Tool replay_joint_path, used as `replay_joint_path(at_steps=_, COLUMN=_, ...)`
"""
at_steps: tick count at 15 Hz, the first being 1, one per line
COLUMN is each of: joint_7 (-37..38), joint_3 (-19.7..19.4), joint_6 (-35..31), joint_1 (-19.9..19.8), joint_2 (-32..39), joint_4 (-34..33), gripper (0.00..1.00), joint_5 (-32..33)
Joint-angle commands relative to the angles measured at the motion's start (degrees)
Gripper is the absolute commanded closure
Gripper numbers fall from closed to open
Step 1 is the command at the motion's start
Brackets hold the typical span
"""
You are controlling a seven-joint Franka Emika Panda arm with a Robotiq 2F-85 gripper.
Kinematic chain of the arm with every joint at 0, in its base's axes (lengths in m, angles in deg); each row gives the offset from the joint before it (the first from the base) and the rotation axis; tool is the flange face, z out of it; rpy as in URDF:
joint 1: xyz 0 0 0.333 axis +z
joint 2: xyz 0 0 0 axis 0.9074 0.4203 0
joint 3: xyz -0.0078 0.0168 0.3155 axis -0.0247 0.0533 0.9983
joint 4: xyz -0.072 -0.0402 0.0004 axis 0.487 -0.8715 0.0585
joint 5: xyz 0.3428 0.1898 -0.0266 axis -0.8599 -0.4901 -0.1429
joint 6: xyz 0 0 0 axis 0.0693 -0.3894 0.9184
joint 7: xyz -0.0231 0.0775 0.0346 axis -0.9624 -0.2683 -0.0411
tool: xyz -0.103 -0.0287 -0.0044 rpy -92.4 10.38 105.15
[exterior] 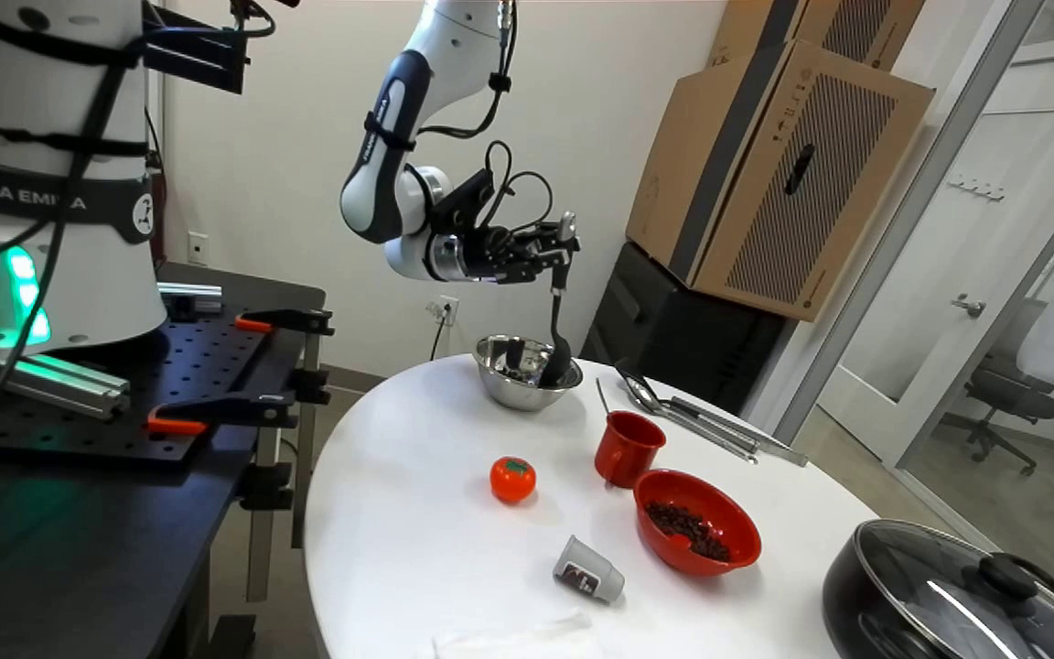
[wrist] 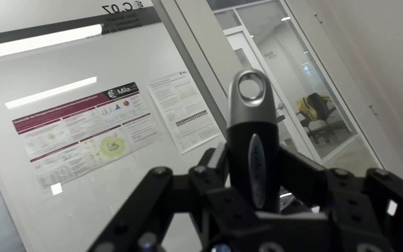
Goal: Pick up the spoon and stir the objects in the silver bowl
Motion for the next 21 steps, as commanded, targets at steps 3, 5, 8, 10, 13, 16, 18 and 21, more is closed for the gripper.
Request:
replay_joint_path(at_steps=3, joint_7=-0.6, joint_3=3.8, joint_6=-6.7, joint_1=-3.5, joint_2=-12.0, joint_4=4.4, gripper=0.90, joint_5=-7.5)
replay_joint_path(at_steps=5, joint_7=-0.4, joint_3=4.5, joint_6=-9.1, joint_1=-4.1, joint_2=-16.1, joint_4=5.5, gripper=0.90, joint_5=-10.4)
replay_joint_path(at_steps=8, joint_7=0.2, joint_3=5.4, joint_6=-17.5, joint_1=-6.5, joint_2=-22.9, joint_4=7.3, gripper=0.90, joint_5=-16.6)
replay_joint_path(at_steps=10, joint_7=0.0, joint_3=4.3, joint_6=-24.1, joint_1=-7.9, joint_2=-26.6, joint_4=8.9, gripper=0.90, joint_5=-20.4)
replay_joint_path(at_steps=13, joint_7=0.2, joint_3=1.3, joint_6=-34.8, joint_1=-11.0, joint_2=-30.8, joint_4=12.1, gripper=0.90, joint_5=-25.4)
replay_joint_path(at_steps=16, joint_7=-0.5, joint_3=-3.3, joint_6=-45.1, joint_1=-14.6, joint_2=-33.8, joint_4=15.5, gripper=0.90, joint_5=-29.1)
replay_joint_path(at_steps=18, joint_7=-1.6, joint_3=-6.4, joint_6=-51.6, joint_1=-16.9, joint_2=-35.9, joint_4=17.5, gripper=0.90, joint_5=-31.4)
replay_joint_path(at_steps=21, joint_7=-3.8, joint_3=-10.3, joint_6=-60.3, joint_1=-19.6, joint_2=-38.3, joint_4=19.3, gripper=0.90, joint_5=-36.1)
